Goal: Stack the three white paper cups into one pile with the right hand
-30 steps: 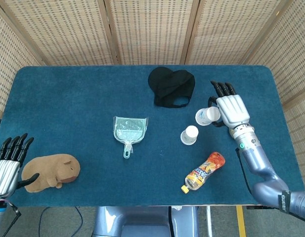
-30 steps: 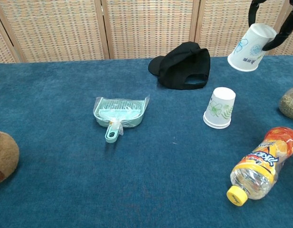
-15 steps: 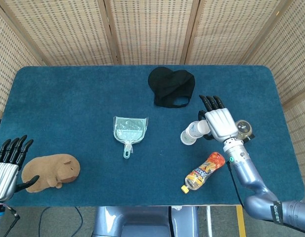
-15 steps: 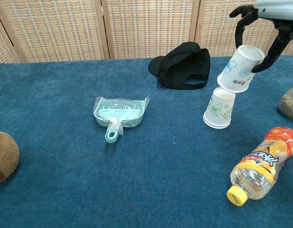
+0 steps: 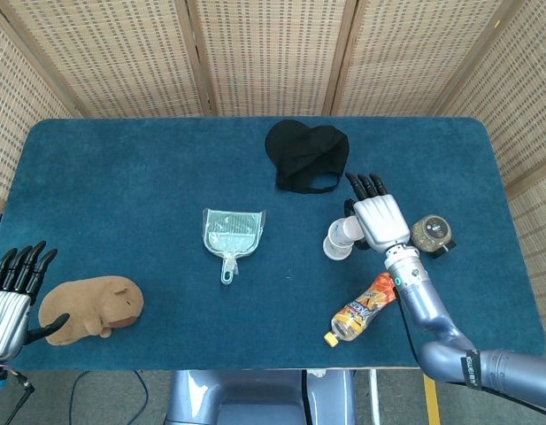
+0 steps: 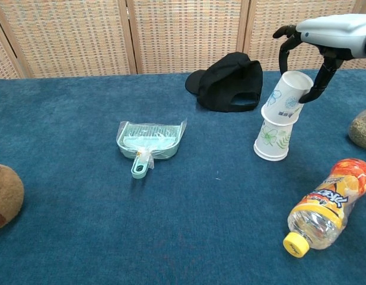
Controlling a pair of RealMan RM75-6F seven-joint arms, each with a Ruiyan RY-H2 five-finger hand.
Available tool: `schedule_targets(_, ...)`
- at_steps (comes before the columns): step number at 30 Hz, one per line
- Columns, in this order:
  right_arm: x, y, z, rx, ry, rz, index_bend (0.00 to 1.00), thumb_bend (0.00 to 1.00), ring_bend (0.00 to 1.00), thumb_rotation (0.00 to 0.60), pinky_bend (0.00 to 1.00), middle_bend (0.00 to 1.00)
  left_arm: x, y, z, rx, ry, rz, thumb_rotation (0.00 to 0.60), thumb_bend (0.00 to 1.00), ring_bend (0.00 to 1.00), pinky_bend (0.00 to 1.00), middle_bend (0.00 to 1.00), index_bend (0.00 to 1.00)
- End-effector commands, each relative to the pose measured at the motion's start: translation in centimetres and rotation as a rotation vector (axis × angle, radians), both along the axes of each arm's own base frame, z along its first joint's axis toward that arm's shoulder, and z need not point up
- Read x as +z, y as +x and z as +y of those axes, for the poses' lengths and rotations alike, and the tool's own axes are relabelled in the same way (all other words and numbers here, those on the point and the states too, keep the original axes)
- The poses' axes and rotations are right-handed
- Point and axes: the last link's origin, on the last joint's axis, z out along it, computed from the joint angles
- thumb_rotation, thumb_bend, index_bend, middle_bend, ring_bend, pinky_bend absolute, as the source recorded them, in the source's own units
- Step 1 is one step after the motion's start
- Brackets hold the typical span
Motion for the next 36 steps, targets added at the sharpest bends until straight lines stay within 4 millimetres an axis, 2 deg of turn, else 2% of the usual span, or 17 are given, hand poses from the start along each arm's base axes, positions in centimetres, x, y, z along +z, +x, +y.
schedule_targets(1,-0.9,-0.3,-0.4,-0.009,0.007,0.014,0.48,0.21,0.0,0.6,0.0,0.06,0.0,0.1,0.1,-0.01,0.005,-0.006,0.6,0.04,0.0,0.0,0.0,0.0)
schedule_targets(5,-1.8,-0.7,-0.4,-0.025,0.034,0.019,0.37,0.21,0.0,0.6,0.0,0.01,0.0,0.1,0.0,-0.021,0.012,-0.016,0.6,0.04,0.0,0.0,0.0,0.0)
schedule_targets(9,-2.1,-0.8,0.0,-0.023,0.048,0.036,0.27,0.21,0.0,0.6,0.0,0.0,0.0,-0.1,0.1,-0.01,0.01,-0.013,0.6,0.04,0.0,0.0,0.0,0.0)
schedule_targets(17,-0.8,-1.3,1.2,-0.024,0.023,-0.012,0.25,0.21,0.0,0.6,0.0,0.0,-0.1,-0.3,0.1,0.009,-0.005,-0.003,0.6,0.04,0.0,0.0,0.0,0.0)
schedule_targets(22,0.6,-3.3,3.3,-0.02,-0.015,-0.068,0.25,0.21,0.0,0.6,0.0,0.0,-0.3,-0.5,0.1,0.021,-0.016,0.001,0.6,0.04,0.0,0.0,0.0,0.0)
schedule_targets(26,1.5,-5.9,5.4,-0.015,-0.066,-0.073,0.23,0.21,0.0,0.6,0.0,0.0,-0.4,-0.5,0.1,0.024,-0.018,-0.001,0.6,0.04,0.0,0.0,0.0,0.0)
schedule_targets(29,2.5,-8.3,8.0,-0.03,-0.115,-0.105,0.21,0.21,0.0,0.6,0.0,0.0,-0.6,-0.4,0.0,0.019,-0.025,-0.004,0.6,0.04,0.0,0.0,0.0,0.0)
schedule_targets(36,3.5,-10.6,11.5,-0.017,-0.174,-0.136,0.18,0.21,0.0,0.6,0.0,0.0,-0.7,-0.4,-0.1,0.019,-0.032,-0.007,0.6,0.04,0.0,0.0,0.0,0.0)
